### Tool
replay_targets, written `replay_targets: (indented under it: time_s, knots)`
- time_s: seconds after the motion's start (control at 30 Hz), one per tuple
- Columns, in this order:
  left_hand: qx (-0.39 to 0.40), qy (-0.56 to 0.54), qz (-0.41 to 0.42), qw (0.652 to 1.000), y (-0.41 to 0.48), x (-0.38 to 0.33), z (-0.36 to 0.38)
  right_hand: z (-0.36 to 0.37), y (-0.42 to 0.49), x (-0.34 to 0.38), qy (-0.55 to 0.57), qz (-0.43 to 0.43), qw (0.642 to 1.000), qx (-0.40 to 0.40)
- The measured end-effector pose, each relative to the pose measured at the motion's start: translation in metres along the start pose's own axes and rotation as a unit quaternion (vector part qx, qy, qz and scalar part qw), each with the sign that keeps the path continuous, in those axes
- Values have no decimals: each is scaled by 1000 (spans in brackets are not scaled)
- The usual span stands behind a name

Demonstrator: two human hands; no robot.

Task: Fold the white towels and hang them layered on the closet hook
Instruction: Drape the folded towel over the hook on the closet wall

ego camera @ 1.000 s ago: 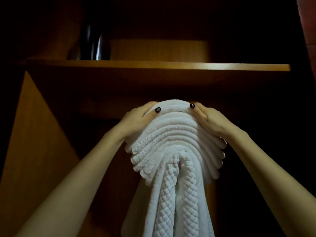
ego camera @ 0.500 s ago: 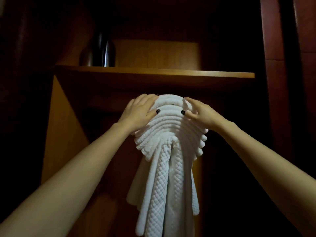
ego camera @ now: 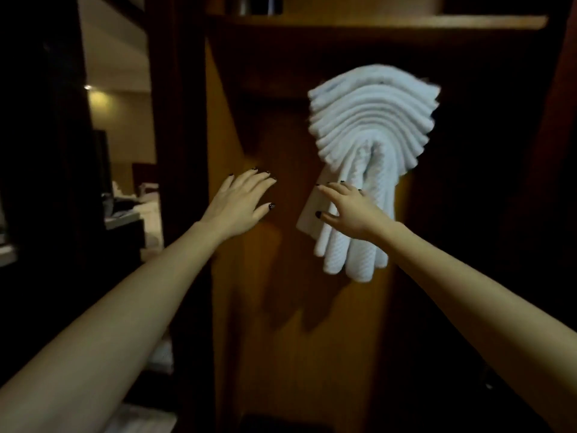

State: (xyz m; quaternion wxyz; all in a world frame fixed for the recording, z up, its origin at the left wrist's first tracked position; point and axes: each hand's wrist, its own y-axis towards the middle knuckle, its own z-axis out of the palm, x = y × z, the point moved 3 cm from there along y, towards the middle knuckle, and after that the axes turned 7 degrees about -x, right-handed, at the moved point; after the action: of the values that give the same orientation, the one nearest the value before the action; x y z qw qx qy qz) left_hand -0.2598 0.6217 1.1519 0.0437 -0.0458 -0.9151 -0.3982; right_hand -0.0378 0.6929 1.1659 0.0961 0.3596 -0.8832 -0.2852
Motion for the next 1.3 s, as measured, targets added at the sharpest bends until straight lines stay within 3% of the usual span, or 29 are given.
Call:
replay_targets:
  time_s: [0.2, 0.43, 0.63, 0.87, 1.3]
  knots:
    - [85, -13, -93, 992, -151, 62, 14, 113, -41, 113, 79, -6, 990, 120]
    - [198, 9, -249, 948, -359, 151, 24, 242, -87, 289, 116, -137, 946, 270]
    - [296, -12, -381, 876, -536, 220, 28, 348, -127, 470, 167, -183, 890, 384]
    - [299, -44, -539, 786, -716, 303, -3, 432, -190, 662, 246, -123, 828, 489]
    - [248, -35, -777, 578, -964, 396, -57, 553, -246, 934, 192, -243, 740, 598]
